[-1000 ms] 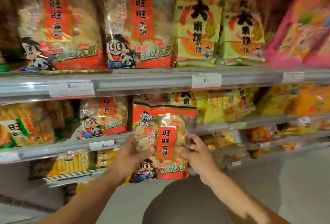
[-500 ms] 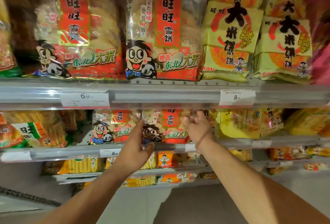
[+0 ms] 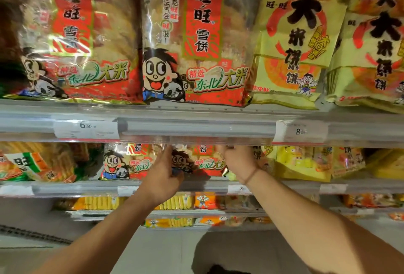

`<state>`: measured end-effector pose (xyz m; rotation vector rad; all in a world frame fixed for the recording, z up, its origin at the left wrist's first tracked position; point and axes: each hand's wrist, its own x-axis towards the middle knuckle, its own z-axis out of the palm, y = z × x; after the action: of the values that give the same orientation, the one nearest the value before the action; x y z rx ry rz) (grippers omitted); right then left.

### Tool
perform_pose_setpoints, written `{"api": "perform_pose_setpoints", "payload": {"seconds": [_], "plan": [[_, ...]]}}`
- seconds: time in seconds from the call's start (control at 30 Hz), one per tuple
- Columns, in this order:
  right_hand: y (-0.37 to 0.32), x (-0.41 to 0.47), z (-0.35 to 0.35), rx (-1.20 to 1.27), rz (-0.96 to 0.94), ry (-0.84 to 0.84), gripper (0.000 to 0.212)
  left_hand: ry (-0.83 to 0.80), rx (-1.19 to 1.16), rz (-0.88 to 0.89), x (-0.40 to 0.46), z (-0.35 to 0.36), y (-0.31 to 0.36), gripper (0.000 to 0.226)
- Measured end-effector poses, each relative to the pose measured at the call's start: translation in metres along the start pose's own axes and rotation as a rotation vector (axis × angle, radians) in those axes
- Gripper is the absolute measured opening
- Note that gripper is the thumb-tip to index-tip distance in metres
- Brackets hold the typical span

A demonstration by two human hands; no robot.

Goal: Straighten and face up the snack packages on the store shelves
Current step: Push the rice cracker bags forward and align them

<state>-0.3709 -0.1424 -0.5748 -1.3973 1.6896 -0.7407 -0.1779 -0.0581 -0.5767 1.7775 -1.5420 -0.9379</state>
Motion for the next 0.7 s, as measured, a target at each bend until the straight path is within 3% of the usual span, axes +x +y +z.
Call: {"api": "perform_pose_setpoints", "payload": {"seconds": [0.13, 0.33, 0.57, 0.7], "plan": [[0.014, -0.006, 0.006, -0.053, -0.020, -0.062, 0.005, 0.052, 0.093, -0.080, 0.000, -0.005, -0.002, 0.049], [0.018, -0.009, 0.007, 0.023, -0.048, -0.130, 0.028, 0.080, 0.111, -0.082, -0.014, 0.000, -0.011, 0.062], [0.020, -0.012, 0.003, -0.270, -0.050, -0.198, 0.053, 0.116, 0.189, -0.040, -0.013, 0.006, -0.018, 0.050], [0.031, -0.027, 0.004, -0.151, -0.037, -0.193, 0.066, 0.197, 0.186, 0.031, -0.026, 0.013, -0.022, 0.054]]}}
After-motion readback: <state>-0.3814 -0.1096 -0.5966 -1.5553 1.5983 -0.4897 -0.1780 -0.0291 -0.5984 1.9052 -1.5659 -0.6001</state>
